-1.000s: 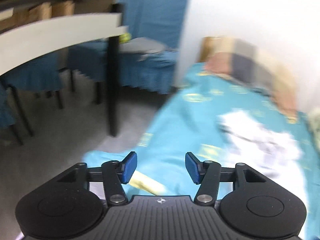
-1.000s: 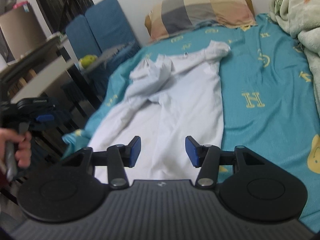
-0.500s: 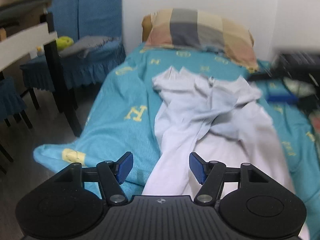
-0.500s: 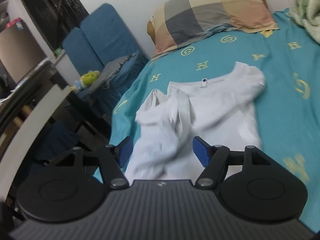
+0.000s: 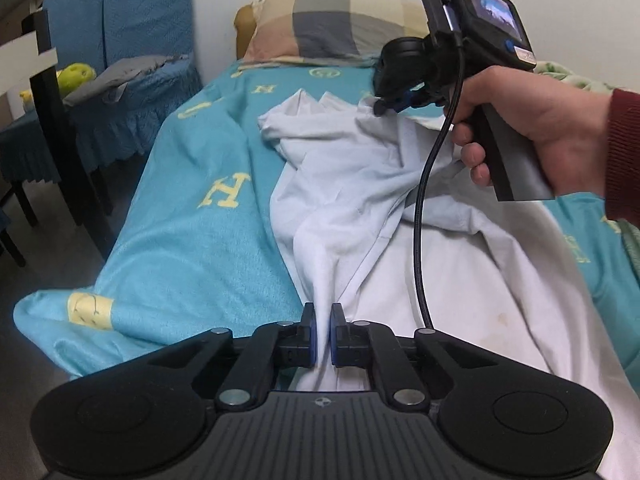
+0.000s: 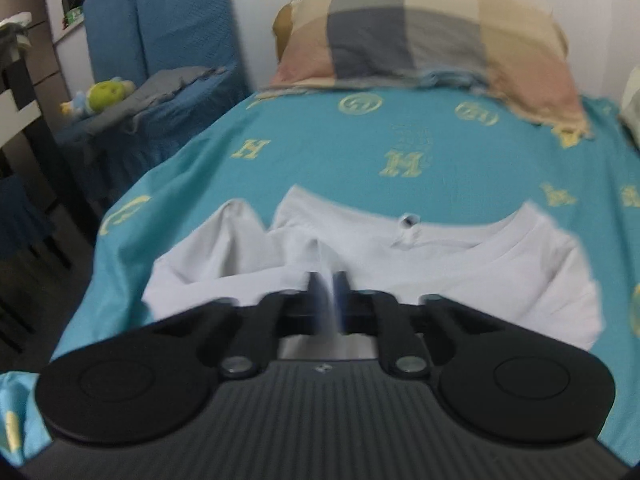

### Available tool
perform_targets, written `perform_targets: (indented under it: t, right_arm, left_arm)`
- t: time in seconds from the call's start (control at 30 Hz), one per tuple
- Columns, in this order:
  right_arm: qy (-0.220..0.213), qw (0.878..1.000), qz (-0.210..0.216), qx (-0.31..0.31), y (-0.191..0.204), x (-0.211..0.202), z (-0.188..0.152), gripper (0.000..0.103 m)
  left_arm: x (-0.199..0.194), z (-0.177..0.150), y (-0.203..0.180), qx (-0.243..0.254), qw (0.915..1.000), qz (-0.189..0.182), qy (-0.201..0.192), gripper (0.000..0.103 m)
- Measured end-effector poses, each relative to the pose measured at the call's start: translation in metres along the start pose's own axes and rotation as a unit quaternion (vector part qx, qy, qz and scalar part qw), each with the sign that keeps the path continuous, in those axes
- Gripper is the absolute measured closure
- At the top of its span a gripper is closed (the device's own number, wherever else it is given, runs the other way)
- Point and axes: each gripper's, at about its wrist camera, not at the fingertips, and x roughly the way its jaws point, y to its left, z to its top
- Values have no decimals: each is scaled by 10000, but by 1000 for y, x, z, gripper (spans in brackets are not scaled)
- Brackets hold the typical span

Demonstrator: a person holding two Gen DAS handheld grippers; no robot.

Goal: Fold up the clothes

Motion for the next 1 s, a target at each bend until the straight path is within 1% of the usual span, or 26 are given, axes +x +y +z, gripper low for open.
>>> perform_targets:
  t: [0.07,0.17,0.27,0.33,0.4,0.43,0.47,0.53,0.6,0.67,0.7,0.73,0.8,0.9,0.97,1.0]
  right_arm:
    - [-283,9992,-81,259,-19,-14,5,97]
    - [-532,9954,-403,695,-55,-24,6,98]
    - [-358,9927,-559,1011,-85,-19,-3,98]
    - [-297,9895,-525,1315,-98,-23,-10,96]
    - [-411,9841,-347,1692,-103,-36,-17,96]
    - [-393,9806,-141,1915,-104,-44,-21,95]
    - [-299,9773,93,2097,-104,-50,-26,95]
    - [64,9751,472,2167,-92,-60,-38,94]
    - [380,9721,763,2185,-78,-72,-53,80]
    - [507,9673,922,2307,-64,-81,-67,31]
    - [563,9648,993,2368,-57,-85,-73,24]
    - [521,9635,957,2446,-51,-89,-77,21]
    - [496,9623,878,2527,-39,-92,-82,21]
    - [641,9619,688,2569,-24,-86,-85,21]
    - [583,9670,491,2429,-15,-85,-83,24]
    - [498,9718,311,2285,-11,-84,-81,32]
  left_arm:
    - [-7,1,-1,-28,9999,-93,-66,97]
    - [-20,3,-2,-8,9995,-203,-240,97]
    - [-23,1,-1,-26,9995,-226,-212,97]
    - [-22,1,-1,-52,9996,-239,-160,97]
    - [-21,1,-2,-38,9997,-211,-142,97]
    - [-20,2,-2,-28,9997,-199,-136,97]
    - [-20,1,-3,-30,9997,-185,-132,96]
    - [-20,1,-3,-45,9998,-169,-90,96]
    - [-19,0,-3,-69,9998,-156,-62,95]
    - [-19,0,-2,-102,9998,-155,-48,95]
    - [-19,0,-2,-119,9998,-155,-41,95]
    - [-19,0,-1,-136,9998,-154,-34,95]
    - [-19,0,-1,-169,9997,-154,-20,95]
    - [-19,0,0,-214,9997,-154,-1,95]
    - [-19,-1,0,-218,9996,-157,-4,95]
    - [-19,-1,0,-232,9996,-164,-6,95]
